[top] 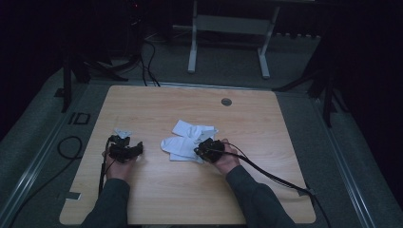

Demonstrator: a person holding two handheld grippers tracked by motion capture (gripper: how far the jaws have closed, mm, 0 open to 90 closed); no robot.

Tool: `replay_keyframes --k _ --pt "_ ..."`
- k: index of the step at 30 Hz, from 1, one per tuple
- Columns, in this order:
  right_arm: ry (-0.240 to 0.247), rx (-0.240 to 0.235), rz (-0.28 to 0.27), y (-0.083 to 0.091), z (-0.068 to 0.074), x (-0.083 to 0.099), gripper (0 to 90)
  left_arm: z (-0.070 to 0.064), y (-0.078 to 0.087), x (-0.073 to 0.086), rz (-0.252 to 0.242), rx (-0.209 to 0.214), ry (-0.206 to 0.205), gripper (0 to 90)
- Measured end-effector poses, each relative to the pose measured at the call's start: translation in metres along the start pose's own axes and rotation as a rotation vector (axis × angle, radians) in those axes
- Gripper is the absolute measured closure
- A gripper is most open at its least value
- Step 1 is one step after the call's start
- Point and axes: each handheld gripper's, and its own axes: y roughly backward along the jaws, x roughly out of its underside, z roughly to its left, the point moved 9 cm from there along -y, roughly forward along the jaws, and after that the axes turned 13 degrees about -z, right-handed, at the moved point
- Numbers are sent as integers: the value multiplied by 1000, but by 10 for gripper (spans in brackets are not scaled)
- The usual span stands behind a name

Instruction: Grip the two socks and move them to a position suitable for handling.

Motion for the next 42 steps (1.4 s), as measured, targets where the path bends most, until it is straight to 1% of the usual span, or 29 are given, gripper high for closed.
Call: replay_keyframes --k 2,4,6,8,12,13,14,16,18,19,22,26,34,38,39,41,42 --pt "-7 -11 11 -5 2 4 898 -2 1 0 2 14 -5 471" --pt "-19 -11 31 -9 1 10 898 -3 2 0 5 21 -8 504" --pt "-25 -22 38 -12 4 13 898 -3 3 0 8 25 -12 523" --pt "-28 -44 32 -11 8 12 898 -4 4 0 10 29 -13 539" --pt "-14 -52 39 -9 13 14 898 -4 4 1 14 34 -18 554" --pt "-12 -59 43 -8 15 15 898 -4 4 1 14 34 -18 554" --pt "8 -73 49 -5 19 17 898 -4 5 1 14 37 -18 554" --pt "-1 -88 50 -2 22 19 897 -4 5 1 12 37 -18 554" --pt "-2 -93 51 0 22 21 897 -4 5 1 11 37 -18 553" --pt "-10 -100 52 3 23 23 898 -4 5 1 10 37 -18 553" --pt "0 -119 67 11 24 29 897 -4 5 1 10 37 -18 552" --pt "29 -125 93 22 22 37 897 -4 5 2 9 37 -17 548" --pt "31 -133 133 43 12 54 896 -4 5 2 5 37 -16 547" --pt "42 -131 158 51 8 60 893 -4 5 2 5 37 -16 545" --pt "44 -131 166 53 7 61 886 -4 5 2 4 36 -16 545" --pt "41 -128 183 56 5 62 829 -4 5 2 4 37 -16 545" --pt "42 -118 192 58 3 61 797 -4 5 2 3 36 -16 543"
